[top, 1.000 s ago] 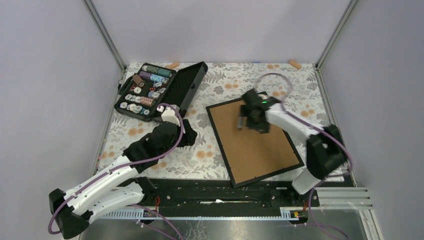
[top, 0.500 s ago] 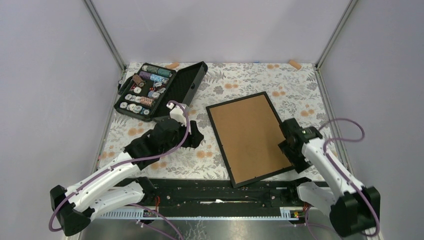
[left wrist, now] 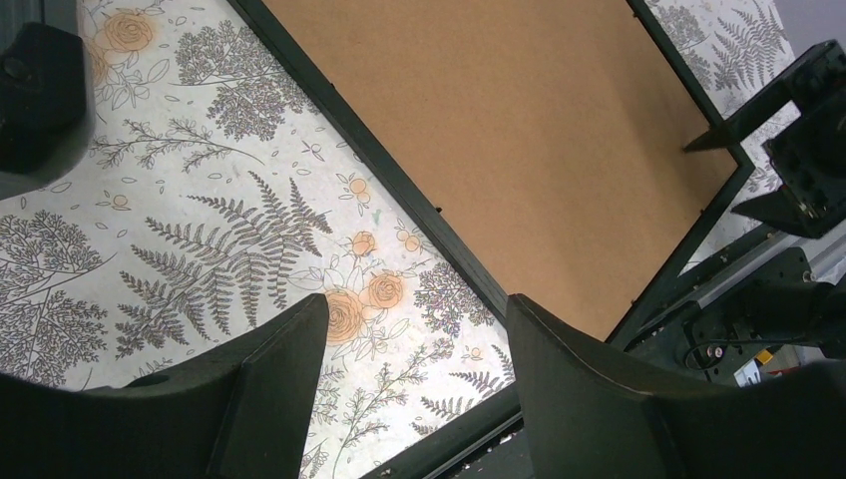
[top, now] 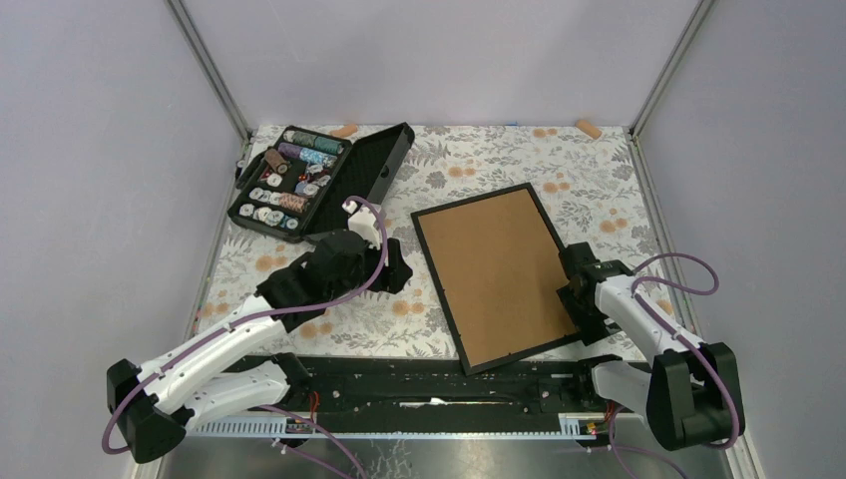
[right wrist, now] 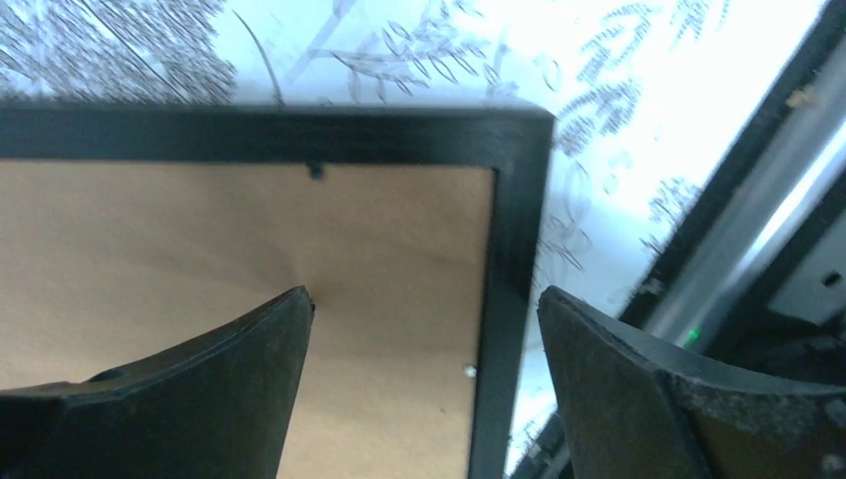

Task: Put the photo into the frame

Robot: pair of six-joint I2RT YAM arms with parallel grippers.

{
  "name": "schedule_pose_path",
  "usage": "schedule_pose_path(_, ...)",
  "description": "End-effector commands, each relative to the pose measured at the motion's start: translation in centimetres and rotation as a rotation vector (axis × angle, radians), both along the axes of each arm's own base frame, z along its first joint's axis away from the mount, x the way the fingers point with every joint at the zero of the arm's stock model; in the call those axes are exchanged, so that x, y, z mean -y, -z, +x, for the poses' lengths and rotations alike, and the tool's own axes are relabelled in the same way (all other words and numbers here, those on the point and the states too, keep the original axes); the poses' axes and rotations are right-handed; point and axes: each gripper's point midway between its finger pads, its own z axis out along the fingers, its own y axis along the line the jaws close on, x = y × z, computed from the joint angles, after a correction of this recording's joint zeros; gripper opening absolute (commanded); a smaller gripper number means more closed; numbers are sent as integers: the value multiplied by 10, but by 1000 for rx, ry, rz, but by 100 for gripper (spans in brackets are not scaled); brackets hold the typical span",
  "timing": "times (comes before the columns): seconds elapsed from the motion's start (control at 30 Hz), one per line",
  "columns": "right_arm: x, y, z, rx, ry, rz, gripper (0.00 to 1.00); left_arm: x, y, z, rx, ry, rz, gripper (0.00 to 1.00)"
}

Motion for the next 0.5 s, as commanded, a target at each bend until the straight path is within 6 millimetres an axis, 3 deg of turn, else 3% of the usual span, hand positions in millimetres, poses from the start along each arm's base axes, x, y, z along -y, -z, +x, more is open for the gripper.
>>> schedule_pose_path(0.0,12,4,41,109,-13,-3,87,13,-29,10,53,9,-74,70)
schedule_pose_path(0.07,22,5,56,134,-32,5,81,14,-28,11,49,9,-68,70)
schedule_pose_path(0.17,40,1,82,168,-105,-23,64,13,-29,12,52,5,-59,71)
schedule_pose_path(0.3,65,5,111,96,-238,-39,18,10,-33,14,59,-5,-48,71)
schedule_pose_path(0.4,99,-4,135,-44,-364,-145,12,8,-35,14,65,-14,-46,71)
schedule_pose_path(0.47,109,-19,151,-139,-456,-171,16,7,-35,15,65,-20,-47,71)
